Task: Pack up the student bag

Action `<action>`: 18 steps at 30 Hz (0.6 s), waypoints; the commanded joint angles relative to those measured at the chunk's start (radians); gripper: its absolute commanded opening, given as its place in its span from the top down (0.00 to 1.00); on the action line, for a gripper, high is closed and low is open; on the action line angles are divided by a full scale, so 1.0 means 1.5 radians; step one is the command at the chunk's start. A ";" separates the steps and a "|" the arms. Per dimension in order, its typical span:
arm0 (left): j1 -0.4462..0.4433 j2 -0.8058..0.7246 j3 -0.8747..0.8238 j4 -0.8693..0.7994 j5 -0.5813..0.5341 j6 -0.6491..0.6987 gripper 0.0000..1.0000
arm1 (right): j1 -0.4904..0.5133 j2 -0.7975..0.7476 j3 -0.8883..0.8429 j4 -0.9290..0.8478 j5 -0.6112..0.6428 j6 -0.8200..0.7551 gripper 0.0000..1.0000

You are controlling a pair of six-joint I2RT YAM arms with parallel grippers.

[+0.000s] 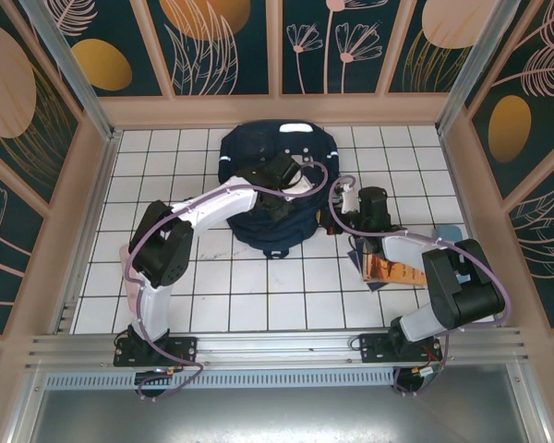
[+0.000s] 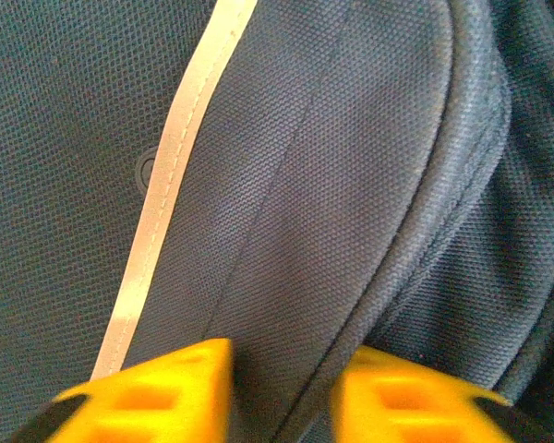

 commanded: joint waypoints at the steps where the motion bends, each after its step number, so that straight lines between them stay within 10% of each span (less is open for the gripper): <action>1: 0.004 0.015 0.017 0.008 -0.024 0.006 0.81 | -0.003 -0.011 0.033 0.026 0.001 -0.008 1.00; 6: 0.004 -0.011 0.019 0.079 -0.055 -0.055 0.99 | 0.008 -0.026 0.032 -0.013 0.010 -0.036 1.00; 18: 0.004 -0.021 0.081 0.129 -0.066 -0.196 1.00 | 0.182 -0.105 -0.018 -0.019 0.071 -0.057 1.00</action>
